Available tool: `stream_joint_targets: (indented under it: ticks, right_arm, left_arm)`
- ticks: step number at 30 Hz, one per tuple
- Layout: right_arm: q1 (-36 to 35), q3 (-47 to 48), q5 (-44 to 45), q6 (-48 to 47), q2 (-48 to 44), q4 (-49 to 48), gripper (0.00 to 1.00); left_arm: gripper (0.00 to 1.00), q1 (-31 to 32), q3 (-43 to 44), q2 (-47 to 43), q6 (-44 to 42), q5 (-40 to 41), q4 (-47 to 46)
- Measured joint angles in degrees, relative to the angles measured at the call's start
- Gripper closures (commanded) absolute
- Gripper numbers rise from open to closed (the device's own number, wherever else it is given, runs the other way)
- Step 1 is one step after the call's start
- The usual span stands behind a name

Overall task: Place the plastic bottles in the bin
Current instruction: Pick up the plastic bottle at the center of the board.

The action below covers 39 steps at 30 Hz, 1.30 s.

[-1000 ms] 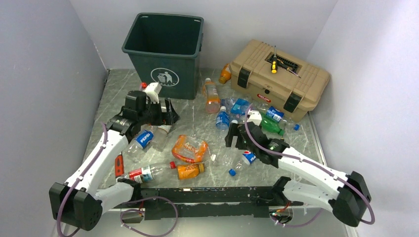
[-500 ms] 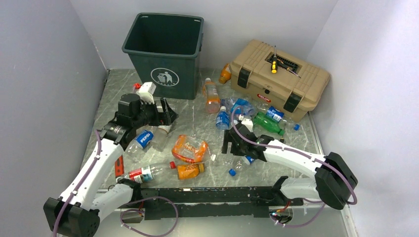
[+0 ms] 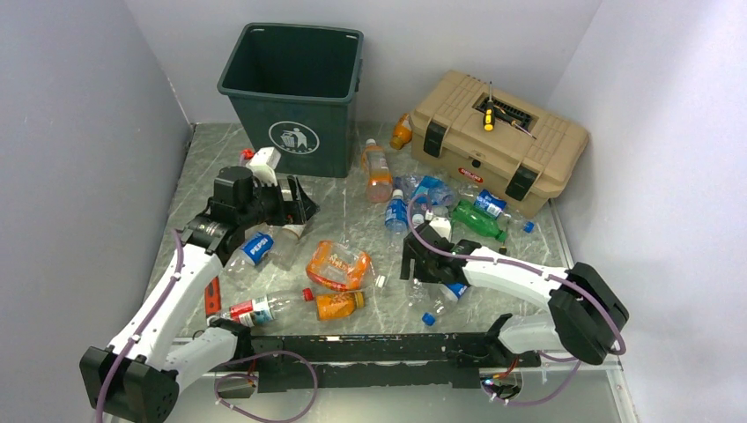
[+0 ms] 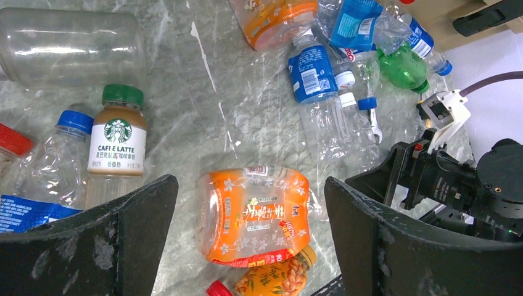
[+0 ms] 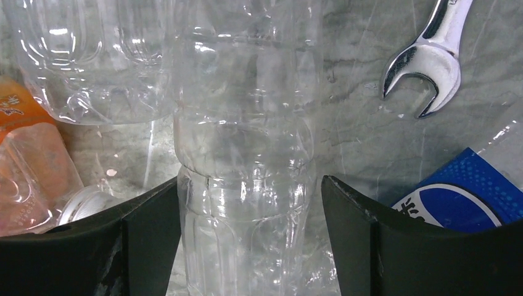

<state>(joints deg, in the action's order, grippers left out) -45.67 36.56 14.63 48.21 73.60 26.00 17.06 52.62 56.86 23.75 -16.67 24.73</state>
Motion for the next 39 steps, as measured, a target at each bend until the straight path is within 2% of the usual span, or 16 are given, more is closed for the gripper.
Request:
stream_joint_targets:
  ticks: [9,12,17,20,25,30,34,39]
  right_arm:
    - [0.0,-0.52,-0.2,-0.7,0.44,-2.34,0.5]
    - [0.0,-0.52,-0.2,-0.87,0.02,-2.95,0.56]
    - [-0.61,-0.04,0.39,-1.33,-4.42,0.33,0.59]
    - [-2.14,3.43,2.14,-2.67,-9.07,5.22,0.6]
    - [-7.48,9.7,4.04,-10.1,-18.27,5.27,0.63]
    - [-14.75,7.52,2.75,-22.29,-29.46,-5.42,0.66]
    - [-18.03,-3.06,-1.07,-31.91,-37.13,-24.72,0.7]
    - [-18.25,-13.29,-4.81,-38.86,-35.5,-45.0,0.73]
  left_arm:
    - [0.08,0.02,0.0,-0.02,-0.02,0.0,0.0]
    - [0.08,0.02,0.0,-0.02,-0.02,0.0,0.0]
    - [0.08,0.0,0.0,-0.09,-0.02,0.02,0.02]
    - [0.07,0.02,0.0,-0.5,-0.02,0.04,0.0]
    - [0.02,0.0,-0.22,-2.89,0.02,0.48,-0.79]
    - [0.01,0.0,-0.92,-5.01,3.8,-1.79,-5.99]
    - [0.01,0.02,-1.11,-6.88,7.69,-3.93,-12.24]
    - [0.01,-0.07,-4.04,-10.62,10.38,-8.81,-25.62]
